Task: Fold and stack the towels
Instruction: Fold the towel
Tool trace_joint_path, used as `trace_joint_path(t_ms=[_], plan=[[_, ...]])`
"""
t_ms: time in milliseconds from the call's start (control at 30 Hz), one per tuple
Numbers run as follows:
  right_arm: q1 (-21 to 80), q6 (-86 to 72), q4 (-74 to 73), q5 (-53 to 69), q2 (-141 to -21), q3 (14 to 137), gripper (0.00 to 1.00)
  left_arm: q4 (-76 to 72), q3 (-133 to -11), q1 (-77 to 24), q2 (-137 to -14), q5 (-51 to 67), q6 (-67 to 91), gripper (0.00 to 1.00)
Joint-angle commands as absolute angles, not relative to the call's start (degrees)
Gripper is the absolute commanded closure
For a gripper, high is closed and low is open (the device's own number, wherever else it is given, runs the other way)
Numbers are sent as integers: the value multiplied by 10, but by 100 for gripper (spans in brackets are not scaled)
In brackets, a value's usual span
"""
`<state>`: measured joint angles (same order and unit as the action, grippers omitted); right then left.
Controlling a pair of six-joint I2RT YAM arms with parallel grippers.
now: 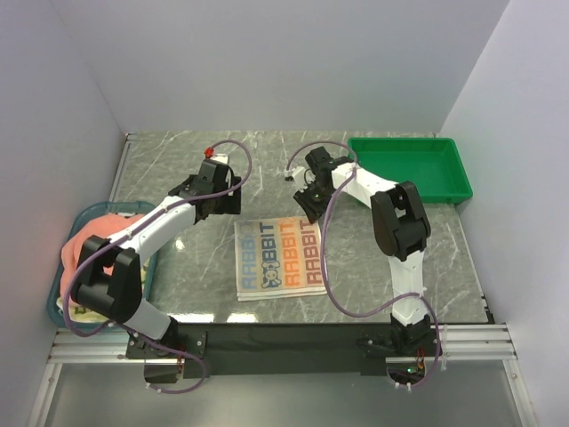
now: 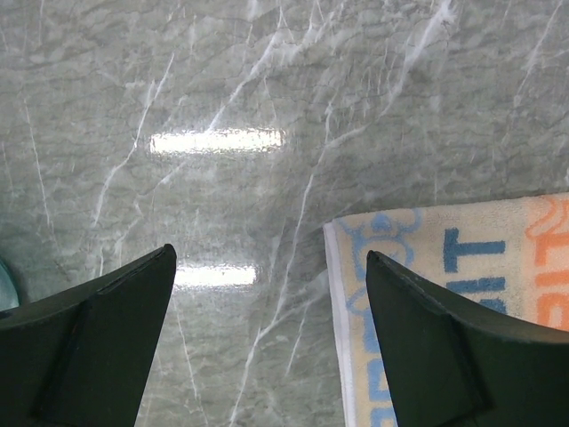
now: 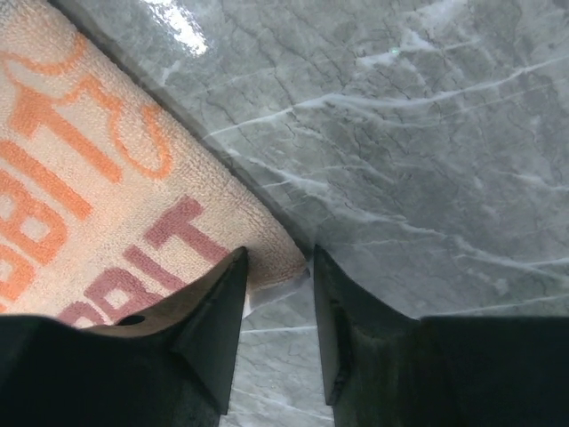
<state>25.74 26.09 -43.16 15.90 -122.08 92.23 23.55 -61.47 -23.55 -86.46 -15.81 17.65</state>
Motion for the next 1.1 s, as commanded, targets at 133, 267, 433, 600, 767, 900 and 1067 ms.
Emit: trace_joint_path(t_ms=[133,267,433,600,767,900,1067], plan=[[272,258,-419,154,-1233,882,73,222,-635,-235,-875,-138,162,7],[273,258,-410,155,-1226,862,95,223,-658,-235,-915,-103,156,8],[273,257,-396,160,-1216,851,100,238,-710,-233,-975,-68,142,16],[278,253,-385,158,-1209,845,100,272,-760,-232,-1046,-39,115,30],[277,251,-374,157,-1204,833,100,291,-768,-229,-1075,8,74,32],[278,249,-367,154,-1202,824,100,295,-754,-199,-1066,87,60,33],[277,249,-364,153,-1200,824,100,295,-751,-186,-1063,96,42,36]])
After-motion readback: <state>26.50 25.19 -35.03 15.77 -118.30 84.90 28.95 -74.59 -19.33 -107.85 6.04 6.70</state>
